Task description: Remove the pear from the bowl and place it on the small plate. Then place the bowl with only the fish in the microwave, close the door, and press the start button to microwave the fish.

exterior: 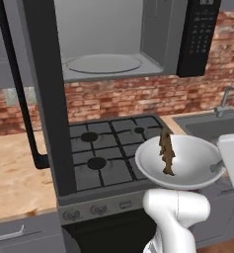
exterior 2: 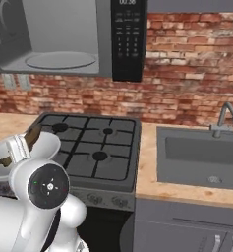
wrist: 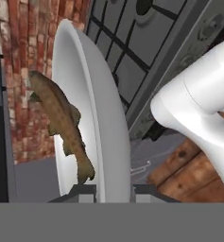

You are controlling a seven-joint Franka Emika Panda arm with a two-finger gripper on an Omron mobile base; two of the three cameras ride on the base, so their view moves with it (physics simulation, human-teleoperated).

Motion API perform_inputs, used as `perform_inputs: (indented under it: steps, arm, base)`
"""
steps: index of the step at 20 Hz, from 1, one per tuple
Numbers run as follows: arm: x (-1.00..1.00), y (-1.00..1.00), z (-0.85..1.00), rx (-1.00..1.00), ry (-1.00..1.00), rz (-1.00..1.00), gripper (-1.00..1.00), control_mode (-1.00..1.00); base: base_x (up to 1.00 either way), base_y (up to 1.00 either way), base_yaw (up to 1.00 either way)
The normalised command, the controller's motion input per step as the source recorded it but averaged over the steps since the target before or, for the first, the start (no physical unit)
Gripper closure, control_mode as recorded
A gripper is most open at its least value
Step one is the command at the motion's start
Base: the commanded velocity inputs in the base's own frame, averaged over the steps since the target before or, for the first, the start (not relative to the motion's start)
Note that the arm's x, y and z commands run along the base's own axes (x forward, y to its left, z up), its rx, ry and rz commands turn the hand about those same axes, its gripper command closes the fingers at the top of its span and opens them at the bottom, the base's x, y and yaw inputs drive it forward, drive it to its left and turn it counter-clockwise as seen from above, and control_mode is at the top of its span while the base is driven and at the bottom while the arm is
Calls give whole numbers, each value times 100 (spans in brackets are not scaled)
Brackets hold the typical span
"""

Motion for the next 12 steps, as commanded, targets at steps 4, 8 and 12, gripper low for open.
perform_inputs:
  steps: [4,8,12]
  arm:
    - [0,0,0,0,0,0,100,100]
    - [0,0,0,0,0,0,100,100]
    - [0,0,0,0,0,0,100,100]
  base:
    - [61,30,-13]
    - [63,32,0]
    - [68,1,12]
